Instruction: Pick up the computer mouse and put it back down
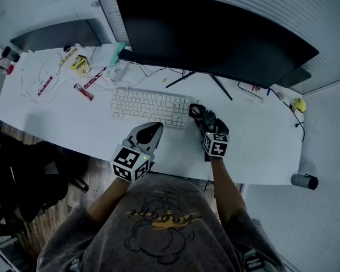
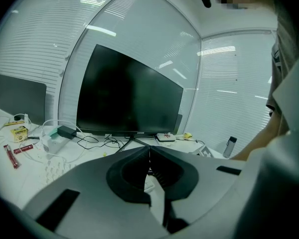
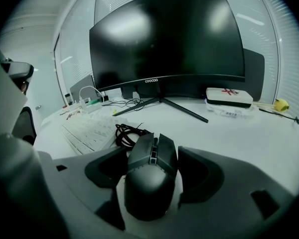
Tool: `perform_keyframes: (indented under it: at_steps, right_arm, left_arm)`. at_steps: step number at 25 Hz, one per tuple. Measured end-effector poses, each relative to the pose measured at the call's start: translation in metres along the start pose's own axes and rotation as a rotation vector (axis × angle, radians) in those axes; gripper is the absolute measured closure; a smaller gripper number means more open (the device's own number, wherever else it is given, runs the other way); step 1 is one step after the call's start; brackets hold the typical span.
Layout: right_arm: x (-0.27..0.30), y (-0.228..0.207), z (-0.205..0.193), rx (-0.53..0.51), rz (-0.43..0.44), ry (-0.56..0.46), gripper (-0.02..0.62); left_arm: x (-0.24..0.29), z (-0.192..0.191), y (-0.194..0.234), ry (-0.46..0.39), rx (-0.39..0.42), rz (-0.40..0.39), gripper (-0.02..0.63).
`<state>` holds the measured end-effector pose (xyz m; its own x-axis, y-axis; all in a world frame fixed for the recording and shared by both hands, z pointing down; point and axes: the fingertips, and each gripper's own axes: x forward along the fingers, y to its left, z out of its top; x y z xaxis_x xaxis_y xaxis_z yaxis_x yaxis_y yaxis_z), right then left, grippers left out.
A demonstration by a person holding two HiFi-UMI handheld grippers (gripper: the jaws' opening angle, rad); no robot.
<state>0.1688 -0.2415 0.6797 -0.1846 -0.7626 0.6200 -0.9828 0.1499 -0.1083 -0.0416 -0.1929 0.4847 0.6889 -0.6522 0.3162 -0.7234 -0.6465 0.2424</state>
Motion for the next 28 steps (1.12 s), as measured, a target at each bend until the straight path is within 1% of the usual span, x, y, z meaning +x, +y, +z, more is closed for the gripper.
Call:
perform_keyframes:
  at_steps: [4,8,17,21,28]
  right_arm:
    - [-0.010,0.001,0.017,0.021,0.013,-0.052,0.264]
    - [-0.027,0.005,0.040,0.016,0.033,-0.107,0.269]
    - [-0.105,0.017,0.092,0.015,0.084,-0.283,0.281]
    - [-0.142,0.026,0.102,0.009,0.110,-0.336,0.282]
    - [-0.187,0.039,0.101,0.012,0.126,-0.388,0.302]
  left_arm:
    - [0.003,0.001,-0.003,-0.008,-0.004,-0.014,0.588]
    - [0.007,0.004,-0.010,-0.019,-0.001,-0.035,0.588]
    - [0.016,0.013,-0.029,-0.048,0.010,-0.088,0.588]
    - [0.019,0.017,-0.038,-0.059,0.012,-0.111,0.588]
    - [0.017,0.023,-0.046,-0.078,0.019,-0.126,0.588]
